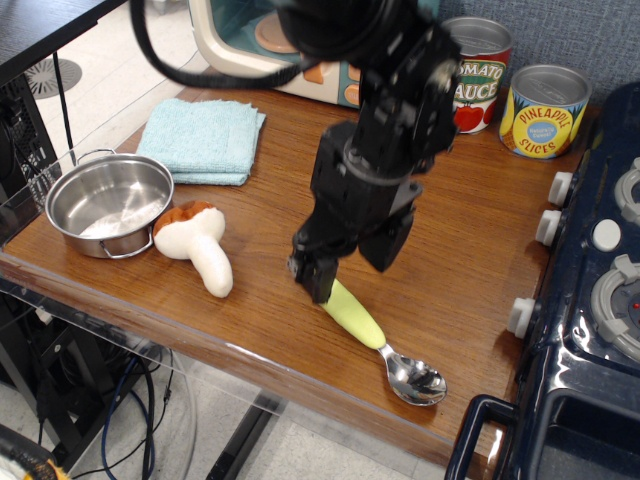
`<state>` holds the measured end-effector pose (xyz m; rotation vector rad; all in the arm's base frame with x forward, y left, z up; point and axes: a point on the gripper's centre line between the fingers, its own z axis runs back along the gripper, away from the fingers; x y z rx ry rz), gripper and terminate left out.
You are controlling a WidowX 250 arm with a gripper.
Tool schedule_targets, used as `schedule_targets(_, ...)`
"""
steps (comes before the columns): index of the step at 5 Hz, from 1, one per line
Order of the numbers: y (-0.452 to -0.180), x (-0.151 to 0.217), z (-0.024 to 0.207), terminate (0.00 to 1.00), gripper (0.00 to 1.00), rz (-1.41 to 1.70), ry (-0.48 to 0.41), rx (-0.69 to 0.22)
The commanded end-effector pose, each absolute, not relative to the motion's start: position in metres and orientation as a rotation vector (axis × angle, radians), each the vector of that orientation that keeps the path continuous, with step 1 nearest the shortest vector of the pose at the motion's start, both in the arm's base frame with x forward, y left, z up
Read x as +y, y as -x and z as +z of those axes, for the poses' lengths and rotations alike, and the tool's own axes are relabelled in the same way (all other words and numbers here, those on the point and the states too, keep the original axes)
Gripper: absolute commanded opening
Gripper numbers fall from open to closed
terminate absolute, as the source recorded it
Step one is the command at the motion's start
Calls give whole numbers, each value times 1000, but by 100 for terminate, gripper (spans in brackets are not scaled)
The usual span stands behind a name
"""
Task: Move the yellow spoon to the right of the mushroom.
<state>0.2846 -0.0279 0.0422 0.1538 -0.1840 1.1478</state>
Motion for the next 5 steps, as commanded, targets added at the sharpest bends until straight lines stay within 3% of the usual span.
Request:
schedule_targets(1,-289,-37,96,0,100,1118,-96,-294)
schedule_targets(4,-289,-37,96,0,100,1118,-96,-294)
schedule_targets(5,-289,-37,96,100,100,1118,-96,-294)
